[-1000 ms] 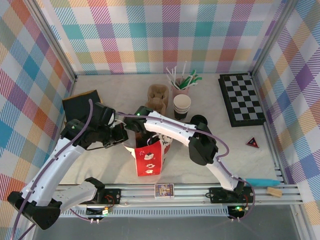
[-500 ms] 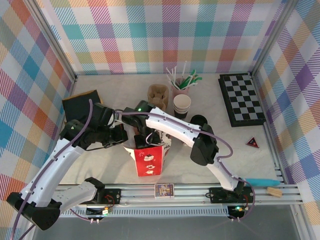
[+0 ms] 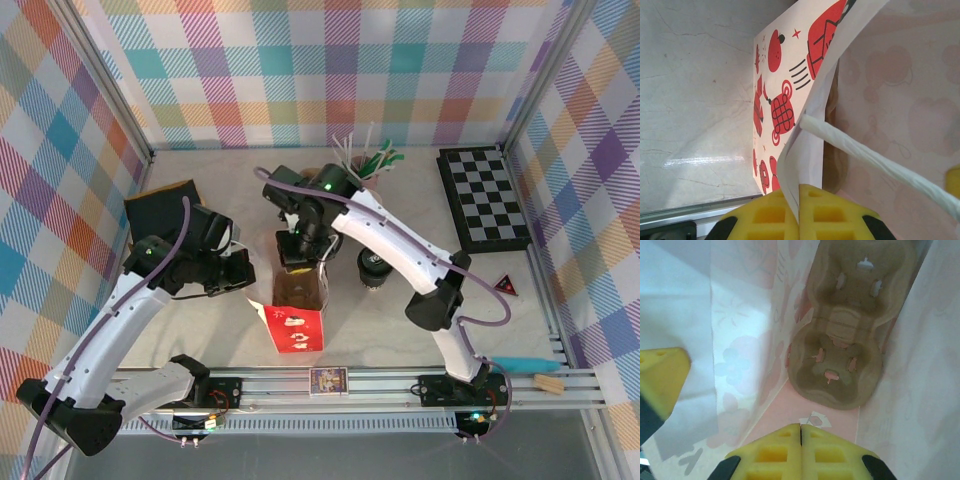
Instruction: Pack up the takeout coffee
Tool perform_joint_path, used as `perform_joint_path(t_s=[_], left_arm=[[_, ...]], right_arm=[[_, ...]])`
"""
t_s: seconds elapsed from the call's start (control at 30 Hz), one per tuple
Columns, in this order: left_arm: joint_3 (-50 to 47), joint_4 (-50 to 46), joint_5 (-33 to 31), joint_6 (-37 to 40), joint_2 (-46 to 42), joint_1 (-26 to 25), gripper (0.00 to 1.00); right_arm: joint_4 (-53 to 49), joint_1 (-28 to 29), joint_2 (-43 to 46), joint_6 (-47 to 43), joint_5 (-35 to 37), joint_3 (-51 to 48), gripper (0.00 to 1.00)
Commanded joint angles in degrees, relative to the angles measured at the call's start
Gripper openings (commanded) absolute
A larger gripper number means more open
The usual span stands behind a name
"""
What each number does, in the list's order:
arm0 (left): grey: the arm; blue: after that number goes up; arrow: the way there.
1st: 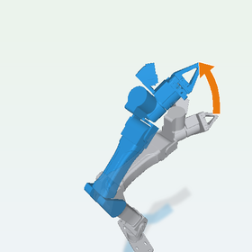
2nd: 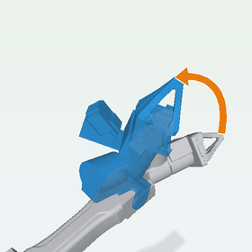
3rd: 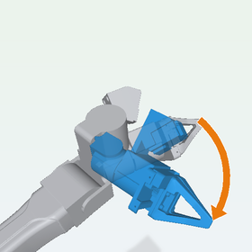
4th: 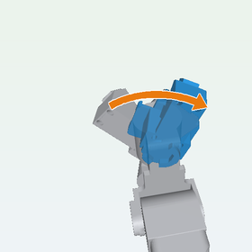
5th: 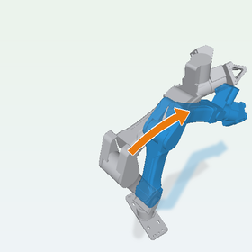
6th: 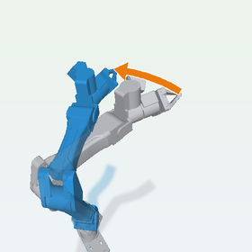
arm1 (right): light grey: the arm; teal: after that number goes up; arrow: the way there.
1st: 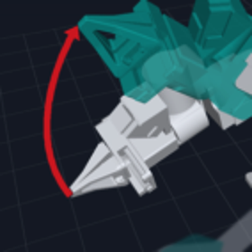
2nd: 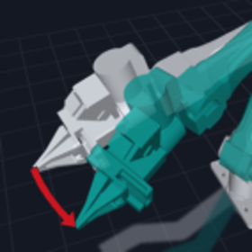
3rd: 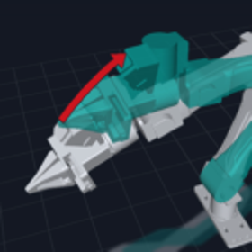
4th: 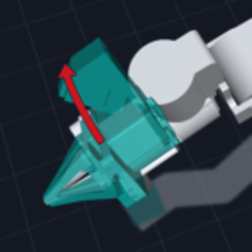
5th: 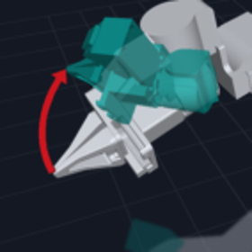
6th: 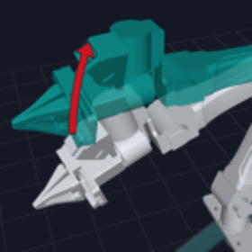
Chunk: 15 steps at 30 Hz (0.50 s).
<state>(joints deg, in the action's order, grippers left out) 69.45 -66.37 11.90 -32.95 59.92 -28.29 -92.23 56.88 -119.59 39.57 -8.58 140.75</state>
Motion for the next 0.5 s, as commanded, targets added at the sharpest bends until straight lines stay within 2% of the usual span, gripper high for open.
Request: perform_joint_path(t_s=[0.0,0.17,0.27,0.4,0.47], left_arm=[[1.1,-4.0,-1.6,1.6,0.4,0.2,0.00],[1.8,-3.8,-1.9,1.8,0.6,0.2,0.00],[3.8,-3.4,-1.9,2.1,1.2,0.1,0.00],[6.5,-3.7,-2.5,3.5,3.0,0.2,0.00],[7.3,-4.0,-2.7,4.3,3.9,0.1,0.00]], right_arm=[[-5.1,-2.0,2.7,-1.8,-1.7,1.2,0.09],[-2.1,-4.3,4.7,-2.2,-1.8,3.1,0.12],[2.3,-4.9,6.5,-2.7,-2.9,4.1,0.19],[9.6,-5.8,9.3,-2.4,-3.6,3.9,0.43],[12.6,-6.3,10.2,-2.2,-4.2,3.7,0.52]])
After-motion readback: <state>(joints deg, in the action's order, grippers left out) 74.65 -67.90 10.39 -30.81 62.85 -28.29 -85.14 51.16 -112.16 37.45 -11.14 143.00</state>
